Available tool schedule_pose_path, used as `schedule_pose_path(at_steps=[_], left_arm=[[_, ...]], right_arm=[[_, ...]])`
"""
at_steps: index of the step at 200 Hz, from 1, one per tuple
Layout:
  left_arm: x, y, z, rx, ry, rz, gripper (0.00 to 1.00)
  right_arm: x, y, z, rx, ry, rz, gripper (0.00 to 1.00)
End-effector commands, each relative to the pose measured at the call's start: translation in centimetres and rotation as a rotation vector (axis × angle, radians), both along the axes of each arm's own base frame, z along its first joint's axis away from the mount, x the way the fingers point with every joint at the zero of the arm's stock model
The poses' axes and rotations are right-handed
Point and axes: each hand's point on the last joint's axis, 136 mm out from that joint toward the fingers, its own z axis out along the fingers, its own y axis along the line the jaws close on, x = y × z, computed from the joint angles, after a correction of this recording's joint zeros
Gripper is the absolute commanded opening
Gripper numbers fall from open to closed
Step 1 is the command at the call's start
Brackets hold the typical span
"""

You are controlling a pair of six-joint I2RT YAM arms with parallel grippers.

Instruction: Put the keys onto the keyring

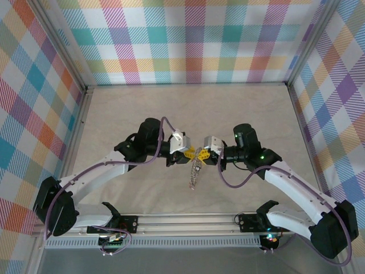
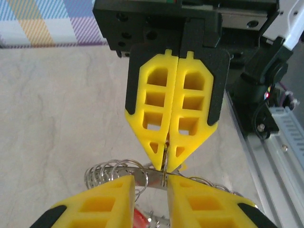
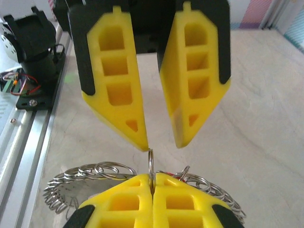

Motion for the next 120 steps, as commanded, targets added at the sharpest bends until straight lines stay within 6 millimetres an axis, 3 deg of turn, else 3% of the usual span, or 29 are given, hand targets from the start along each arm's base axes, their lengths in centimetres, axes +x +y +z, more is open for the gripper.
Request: schedule_pose_path(at_steps=[1, 36, 76, 120], left_arm=[[-0.9, 0.5, -1.6, 0.114, 0.018, -0.04, 0.25], [-0.7, 0.0, -1.8, 0.109, 0.022, -0.041, 0.26], [-0.2, -1.3, -0.4, 0.04, 0.027, -0.05, 0.27], [-0.5, -1.4, 0.7, 0.001, 0.011, -0.062, 0.26]], right_arm=[[-0.2, 0.0, 1.5, -0.035, -0.066, 0.034, 0.0], [0.0, 0.2, 1.6, -0.06, -0.083, 0.038, 0.0], [0.0, 0.6, 1.4, -0.064, -0.082, 0.044, 0.0], [0.0, 0.6, 1.3, -0.057, -0.089, 0.034, 0.0]])
